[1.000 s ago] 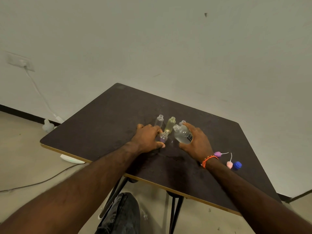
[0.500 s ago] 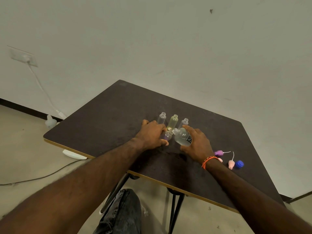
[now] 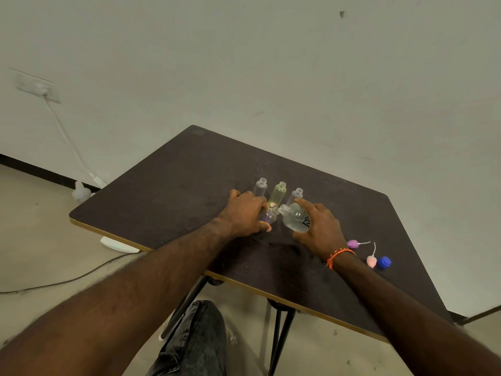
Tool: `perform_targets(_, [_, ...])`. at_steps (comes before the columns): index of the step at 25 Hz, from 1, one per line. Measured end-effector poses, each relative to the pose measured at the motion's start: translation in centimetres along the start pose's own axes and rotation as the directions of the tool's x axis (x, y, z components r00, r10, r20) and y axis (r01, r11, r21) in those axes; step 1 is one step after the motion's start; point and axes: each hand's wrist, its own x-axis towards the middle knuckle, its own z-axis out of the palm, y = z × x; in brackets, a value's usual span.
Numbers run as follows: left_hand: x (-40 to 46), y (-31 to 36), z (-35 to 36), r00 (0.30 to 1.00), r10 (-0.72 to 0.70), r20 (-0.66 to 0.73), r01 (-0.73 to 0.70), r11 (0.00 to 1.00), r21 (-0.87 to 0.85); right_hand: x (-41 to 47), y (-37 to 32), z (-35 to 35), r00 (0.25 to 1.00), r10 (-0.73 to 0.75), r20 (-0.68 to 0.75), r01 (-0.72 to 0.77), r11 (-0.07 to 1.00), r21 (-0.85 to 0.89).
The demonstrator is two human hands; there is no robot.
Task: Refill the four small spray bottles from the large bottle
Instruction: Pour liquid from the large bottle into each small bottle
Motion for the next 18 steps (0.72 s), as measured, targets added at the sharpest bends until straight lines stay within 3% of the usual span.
perform_targets(18, [0.34, 0.12, 0.05, 1.000, 0.013, 0.026, -0.013, 1.000, 0.009, 0.15, 0.36, -0.45, 0.999, -0.033, 0.021, 0.035, 0.996, -0.080])
